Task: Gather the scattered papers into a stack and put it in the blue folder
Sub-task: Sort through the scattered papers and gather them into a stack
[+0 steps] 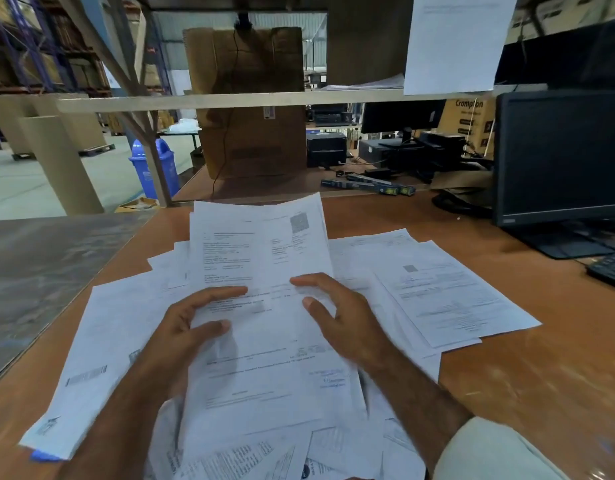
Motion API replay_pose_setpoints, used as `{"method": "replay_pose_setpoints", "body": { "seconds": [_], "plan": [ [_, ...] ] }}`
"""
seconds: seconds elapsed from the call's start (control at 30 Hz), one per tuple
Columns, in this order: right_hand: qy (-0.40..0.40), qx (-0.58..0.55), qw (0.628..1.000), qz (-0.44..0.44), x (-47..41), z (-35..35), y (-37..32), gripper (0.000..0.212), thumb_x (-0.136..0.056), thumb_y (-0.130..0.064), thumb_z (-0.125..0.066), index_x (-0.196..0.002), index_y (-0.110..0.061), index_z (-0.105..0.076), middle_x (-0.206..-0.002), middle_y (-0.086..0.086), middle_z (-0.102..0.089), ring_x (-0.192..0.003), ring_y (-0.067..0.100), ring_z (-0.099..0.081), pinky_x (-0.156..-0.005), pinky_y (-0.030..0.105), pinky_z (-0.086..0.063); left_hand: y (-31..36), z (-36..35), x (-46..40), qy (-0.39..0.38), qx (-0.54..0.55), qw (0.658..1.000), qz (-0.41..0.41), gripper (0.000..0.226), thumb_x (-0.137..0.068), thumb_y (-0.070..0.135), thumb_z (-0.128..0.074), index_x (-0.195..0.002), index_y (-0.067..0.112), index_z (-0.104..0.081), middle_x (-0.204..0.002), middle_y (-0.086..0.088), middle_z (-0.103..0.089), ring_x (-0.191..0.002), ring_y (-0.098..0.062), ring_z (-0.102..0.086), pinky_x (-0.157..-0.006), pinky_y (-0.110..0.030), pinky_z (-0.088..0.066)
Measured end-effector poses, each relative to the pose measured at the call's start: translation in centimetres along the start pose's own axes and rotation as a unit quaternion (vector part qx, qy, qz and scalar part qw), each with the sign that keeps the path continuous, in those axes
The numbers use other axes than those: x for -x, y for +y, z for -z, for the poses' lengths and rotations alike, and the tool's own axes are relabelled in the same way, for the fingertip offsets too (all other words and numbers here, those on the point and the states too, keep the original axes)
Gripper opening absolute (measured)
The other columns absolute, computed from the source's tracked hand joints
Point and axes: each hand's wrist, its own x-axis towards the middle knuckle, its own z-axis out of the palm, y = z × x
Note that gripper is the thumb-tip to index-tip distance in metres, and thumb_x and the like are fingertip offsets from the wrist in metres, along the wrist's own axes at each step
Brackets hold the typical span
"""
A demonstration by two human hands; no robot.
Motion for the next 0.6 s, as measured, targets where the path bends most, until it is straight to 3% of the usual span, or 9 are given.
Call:
{"method": "replay_pose_setpoints", "body": {
  "seconds": [0.03,0.1,0.2,0.27,0.37,0.5,0.57,0.6],
  "plan": [
    [0.000,0.043,0.999,0.004,-0.2,0.4,0.1,0.031,-0.099,-0.020,-0.063,-0.129,-0.025,-0.065,-0.128,-0.014,-0.067,-0.118,0.001,-0.061,-0.103,0.022,-0.046,0.0,0.5,0.0,0.006,0.006,1.000,0.002,0.049,-0.085,-0.019,-0.061,-0.116,0.015,-0.077,-0.130,0.012,-0.070,-0.123,-0.004,-0.062,-0.098,-0.021,-0.052],
    [-0.002,0.166,0.984,-0.069,-0.5,2.4,0.5,0.041,-0.096,-0.041,-0.063,-0.135,-0.033,-0.056,-0.130,-0.009,-0.064,-0.113,0.011,-0.063,-0.096,0.031,-0.051,-0.2,1.9,0.0,0.031,0.016,0.999,0.009,0.050,-0.084,-0.021,-0.059,-0.117,0.013,-0.076,-0.130,0.010,-0.071,-0.122,-0.007,-0.064,-0.089,-0.014,-0.054],
    [-0.044,0.386,0.883,-0.263,0.0,5.9,1.4,0.071,-0.086,-0.069,-0.057,-0.143,-0.029,-0.042,-0.133,0.005,-0.056,-0.119,0.029,-0.058,-0.093,0.040,-0.051,-1.0,3.7,0.2,0.085,0.023,0.995,0.038,0.051,-0.085,-0.019,-0.060,-0.115,0.018,-0.078,-0.136,0.011,-0.067,-0.125,-0.013,-0.061,-0.081,-0.014,-0.057],
    [-0.070,0.401,0.854,-0.325,0.5,7.0,1.4,0.085,-0.081,-0.077,-0.057,-0.145,-0.025,-0.037,-0.137,0.009,-0.054,-0.122,0.033,-0.056,-0.095,0.042,-0.050,-1.5,4.2,0.3,0.100,0.021,0.994,0.043,0.051,-0.085,-0.019,-0.060,-0.114,0.019,-0.078,-0.137,0.012,-0.066,-0.128,-0.012,-0.059,-0.089,-0.020,-0.056],
    [-0.081,0.342,0.876,-0.329,0.7,7.0,1.2,0.086,-0.079,-0.067,-0.071,-0.147,-0.029,-0.035,-0.136,0.010,-0.052,-0.122,0.032,-0.056,-0.095,0.039,-0.049,-2.0,4.4,0.2,0.098,0.026,0.993,0.056,0.053,-0.084,-0.019,-0.060,-0.114,0.021,-0.079,-0.138,0.011,-0.065,-0.130,-0.016,-0.058,-0.104,-0.037,-0.048],
    [-0.065,0.231,0.922,-0.304,0.0,7.1,1.6,0.079,-0.077,-0.040,-0.084,-0.144,-0.036,-0.042,-0.138,-0.001,-0.058,-0.115,0.023,-0.060,-0.088,0.028,-0.051,-2.2,4.3,0.0,0.091,0.012,0.993,0.076,0.051,-0.086,-0.016,-0.061,-0.113,0.023,-0.079,-0.141,0.014,-0.062,-0.133,-0.017,-0.054,-0.101,-0.035,-0.048],
    [-0.041,0.160,0.945,-0.283,-0.6,7.8,1.8,0.061,-0.081,-0.027,-0.083,-0.134,-0.038,-0.054,-0.119,-0.013,-0.063,-0.097,0.013,-0.061,-0.071,0.018,-0.047,-2.3,4.3,0.0,0.086,0.013,0.993,0.082,0.051,-0.086,-0.016,-0.061,-0.113,0.022,-0.079,-0.141,0.014,-0.061,-0.134,-0.019,-0.054,-0.101,-0.036,-0.048],
    [-0.036,0.143,0.951,-0.270,-0.8,8.1,1.8,0.053,-0.083,-0.024,-0.082,-0.129,-0.038,-0.060,-0.110,-0.018,-0.063,-0.093,0.011,-0.060,-0.070,0.015,-0.045,-2.3,4.3,-0.1,0.083,0.017,0.993,0.084,0.051,-0.086,-0.017,-0.061,-0.113,0.022,-0.079,-0.141,0.014,-0.061,-0.134,-0.020,-0.053,-0.103,-0.038,-0.048]
  ]
}}
